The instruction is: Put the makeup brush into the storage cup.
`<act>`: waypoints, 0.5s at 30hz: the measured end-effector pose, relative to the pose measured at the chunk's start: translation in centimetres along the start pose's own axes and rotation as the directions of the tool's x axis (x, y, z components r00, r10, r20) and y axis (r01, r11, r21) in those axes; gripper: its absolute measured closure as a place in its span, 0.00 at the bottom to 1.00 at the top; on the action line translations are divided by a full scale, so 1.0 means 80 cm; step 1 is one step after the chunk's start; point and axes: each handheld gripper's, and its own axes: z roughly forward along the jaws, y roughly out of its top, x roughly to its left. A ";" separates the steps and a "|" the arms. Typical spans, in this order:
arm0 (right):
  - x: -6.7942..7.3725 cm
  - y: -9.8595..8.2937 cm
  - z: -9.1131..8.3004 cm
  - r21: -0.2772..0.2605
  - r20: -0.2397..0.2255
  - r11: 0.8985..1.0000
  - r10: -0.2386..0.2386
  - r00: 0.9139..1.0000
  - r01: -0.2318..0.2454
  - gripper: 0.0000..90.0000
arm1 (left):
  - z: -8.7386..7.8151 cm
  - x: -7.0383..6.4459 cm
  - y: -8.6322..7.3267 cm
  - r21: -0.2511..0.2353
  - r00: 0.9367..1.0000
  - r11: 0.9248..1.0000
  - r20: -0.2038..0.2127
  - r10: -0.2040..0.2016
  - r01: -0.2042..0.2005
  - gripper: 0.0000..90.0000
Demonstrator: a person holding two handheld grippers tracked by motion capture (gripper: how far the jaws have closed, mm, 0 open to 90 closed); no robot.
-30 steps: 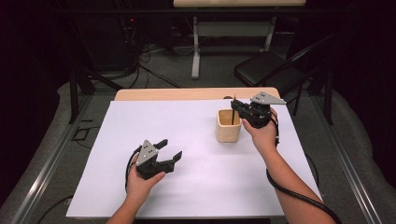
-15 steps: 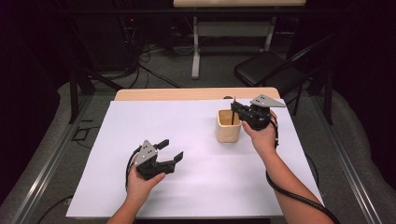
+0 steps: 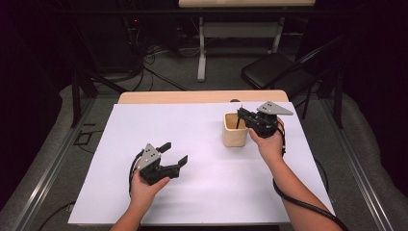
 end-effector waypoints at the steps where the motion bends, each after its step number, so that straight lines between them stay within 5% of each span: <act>1: 0.000 -0.001 0.000 0.006 -0.002 1.000 0.003 1.000 -0.003 0.93 | 0.000 0.000 0.000 0.000 1.000 1.000 0.001 -0.003 0.003 0.21; 15: 0.003 -0.010 -0.003 0.028 0.007 0.999 -0.032 0.999 0.032 0.93 | -0.002 0.001 0.001 -0.005 1.000 1.000 -0.012 -0.004 0.004 0.21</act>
